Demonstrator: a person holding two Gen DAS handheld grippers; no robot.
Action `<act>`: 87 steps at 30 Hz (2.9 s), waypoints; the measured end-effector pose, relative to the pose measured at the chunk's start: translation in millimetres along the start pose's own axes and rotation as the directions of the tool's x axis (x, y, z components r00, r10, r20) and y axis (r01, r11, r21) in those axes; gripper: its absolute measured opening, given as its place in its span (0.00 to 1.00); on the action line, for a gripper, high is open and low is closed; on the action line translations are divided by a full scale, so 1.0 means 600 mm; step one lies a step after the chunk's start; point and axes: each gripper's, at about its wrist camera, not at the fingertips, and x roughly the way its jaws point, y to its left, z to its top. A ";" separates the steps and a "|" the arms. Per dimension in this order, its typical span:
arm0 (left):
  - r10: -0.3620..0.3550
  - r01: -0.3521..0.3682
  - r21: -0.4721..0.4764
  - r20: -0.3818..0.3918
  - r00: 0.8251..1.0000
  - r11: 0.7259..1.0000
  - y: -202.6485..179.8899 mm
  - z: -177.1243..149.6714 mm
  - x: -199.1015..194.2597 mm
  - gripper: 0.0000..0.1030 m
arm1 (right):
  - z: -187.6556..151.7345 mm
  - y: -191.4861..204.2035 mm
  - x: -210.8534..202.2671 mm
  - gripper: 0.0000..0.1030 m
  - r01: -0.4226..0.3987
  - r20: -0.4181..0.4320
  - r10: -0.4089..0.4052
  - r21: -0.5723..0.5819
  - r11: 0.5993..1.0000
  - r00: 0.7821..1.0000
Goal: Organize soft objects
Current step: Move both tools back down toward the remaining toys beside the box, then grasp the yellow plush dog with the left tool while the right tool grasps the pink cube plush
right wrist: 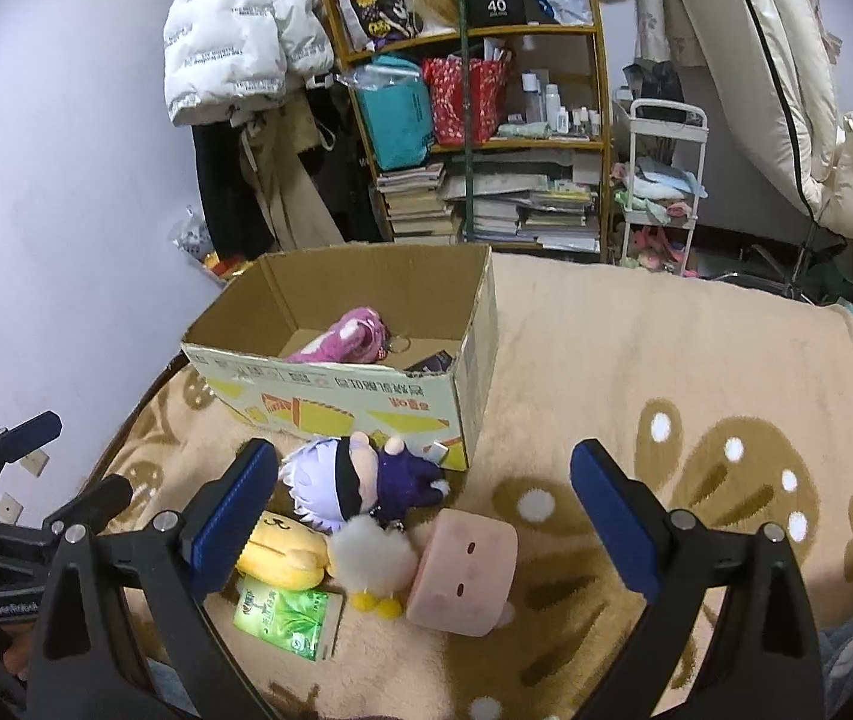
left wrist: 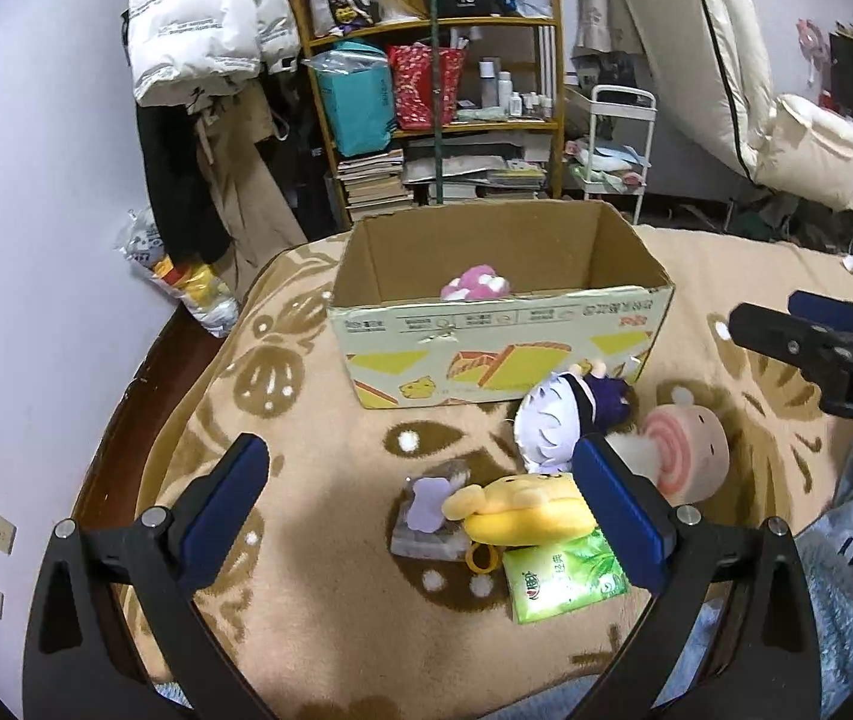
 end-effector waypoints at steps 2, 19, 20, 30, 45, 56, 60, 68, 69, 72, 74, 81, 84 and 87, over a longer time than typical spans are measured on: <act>-0.001 0.001 0.012 -0.003 1.000 1.000 -0.004 -0.003 0.006 0.97 | 0.002 -0.002 0.006 0.99 -0.004 -0.014 0.004 0.008 1.000 1.000; -0.064 0.068 0.142 -0.035 0.997 0.988 -0.055 -0.017 0.057 0.97 | -0.004 -0.016 0.073 0.99 0.043 -0.156 -0.042 0.003 0.999 0.987; -0.068 0.074 0.149 -0.043 0.997 0.986 -0.058 -0.017 0.062 0.97 | -0.005 -0.017 0.077 0.99 0.043 -0.166 -0.042 0.004 0.999 0.985; -0.119 0.143 0.171 -0.143 0.983 0.975 -0.080 -0.031 0.109 0.97 | -0.024 -0.037 0.135 0.99 0.079 -0.312 -0.070 0.018 0.997 0.948; -0.141 0.177 0.128 -0.245 0.959 0.976 -0.076 -0.045 0.164 0.97 | -0.057 -0.055 0.192 0.95 0.089 -0.454 -0.053 0.059 0.994 0.889; -0.219 0.242 0.055 -0.265 0.939 0.969 -0.065 -0.053 0.182 0.86 | -0.068 -0.081 0.195 0.57 0.054 -0.489 0.001 0.100 0.994 0.872; -0.245 0.270 0.059 -0.265 0.933 0.961 -0.073 -0.055 0.176 0.72 | -0.068 -0.070 0.193 0.55 0.058 -0.485 -0.022 0.060 0.997 0.874; -0.265 0.273 -0.007 -0.259 0.929 0.962 -0.052 -0.052 0.173 0.67 | -0.073 -0.043 0.201 0.54 0.073 -0.474 -0.052 0.025 0.997 0.879; -0.262 0.269 -0.009 -0.258 0.930 0.963 -0.053 -0.052 0.173 0.67 | -0.074 -0.041 0.201 0.53 0.073 -0.472 -0.054 0.022 0.997 0.880; -0.242 0.248 -0.008 -0.244 0.939 0.969 -0.049 -0.051 0.165 0.67 | -0.073 -0.033 0.199 0.52 0.075 -0.461 -0.060 0.013 0.997 0.885; -0.233 0.237 -0.009 -0.236 0.943 0.971 -0.046 -0.052 0.158 0.67 | -0.071 -0.029 0.194 0.51 0.080 -0.449 -0.071 0.000 0.997 0.891; -0.205 0.205 -0.021 -0.193 0.959 0.979 -0.032 -0.050 0.129 0.67 | -0.060 -0.011 0.178 0.49 0.094 -0.406 -0.101 -0.037 0.995 0.908; -0.177 0.177 -0.017 -0.167 0.970 0.984 -0.027 -0.048 0.117 0.67 | -0.052 -0.013 0.163 0.48 0.095 -0.377 -0.105 -0.044 0.994 0.920; -0.156 0.156 -0.016 -0.127 0.980 0.988 -0.020 -0.044 0.101 0.67 | -0.044 -0.013 0.146 0.48 0.099 -0.340 -0.109 -0.047 0.994 0.934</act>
